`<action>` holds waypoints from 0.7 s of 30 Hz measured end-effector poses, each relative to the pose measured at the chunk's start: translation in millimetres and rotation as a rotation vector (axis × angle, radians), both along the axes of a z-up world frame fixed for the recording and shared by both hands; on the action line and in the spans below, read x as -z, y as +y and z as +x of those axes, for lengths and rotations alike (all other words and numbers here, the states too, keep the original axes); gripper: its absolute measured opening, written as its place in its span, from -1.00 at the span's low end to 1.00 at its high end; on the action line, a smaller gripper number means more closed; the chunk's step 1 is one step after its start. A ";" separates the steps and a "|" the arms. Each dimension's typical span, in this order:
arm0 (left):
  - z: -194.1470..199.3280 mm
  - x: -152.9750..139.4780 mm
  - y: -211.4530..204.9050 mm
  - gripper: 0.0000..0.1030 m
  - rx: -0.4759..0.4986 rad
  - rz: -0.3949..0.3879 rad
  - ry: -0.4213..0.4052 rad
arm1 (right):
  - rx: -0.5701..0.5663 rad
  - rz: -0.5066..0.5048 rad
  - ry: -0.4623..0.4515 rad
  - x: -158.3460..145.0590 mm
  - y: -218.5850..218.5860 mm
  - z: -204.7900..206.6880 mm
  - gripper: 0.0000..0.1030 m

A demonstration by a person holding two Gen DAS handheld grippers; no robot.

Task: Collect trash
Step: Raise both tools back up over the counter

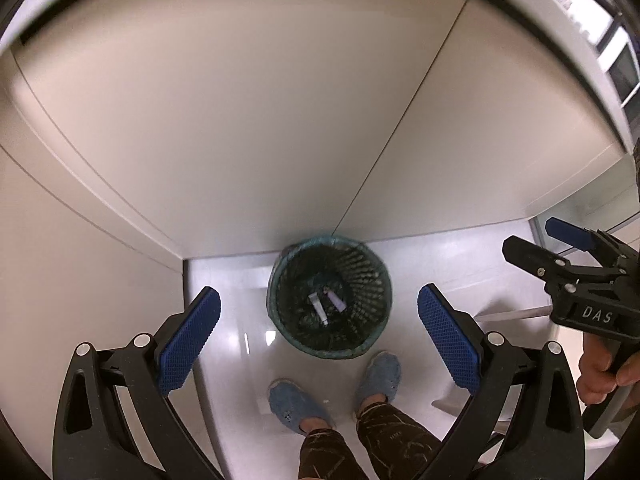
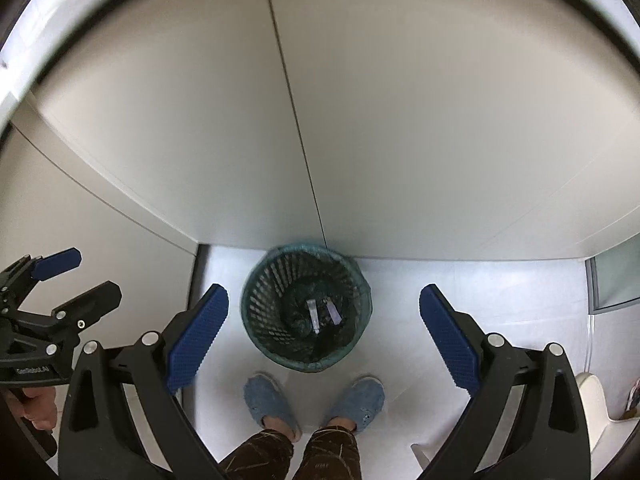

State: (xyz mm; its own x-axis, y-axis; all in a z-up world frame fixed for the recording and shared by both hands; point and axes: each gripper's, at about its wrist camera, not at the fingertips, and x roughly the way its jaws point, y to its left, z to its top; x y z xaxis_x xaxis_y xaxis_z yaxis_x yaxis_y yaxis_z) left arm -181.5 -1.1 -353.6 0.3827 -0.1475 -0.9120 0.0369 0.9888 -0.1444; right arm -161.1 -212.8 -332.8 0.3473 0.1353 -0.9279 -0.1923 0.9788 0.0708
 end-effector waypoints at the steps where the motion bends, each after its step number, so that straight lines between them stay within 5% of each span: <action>1: -0.2 -15.9 -0.1 0.88 0.004 0.000 -0.012 | 0.006 0.004 -0.013 -15.9 -1.1 -0.4 0.79; 14: 29.4 -192.3 9.8 0.88 -0.007 0.047 -0.140 | 0.053 0.014 -0.174 -185.7 -3.5 5.1 0.79; 21: 53.5 -253.7 7.5 0.88 -0.003 0.039 -0.198 | 0.115 0.015 -0.250 -244.5 -11.8 20.4 0.79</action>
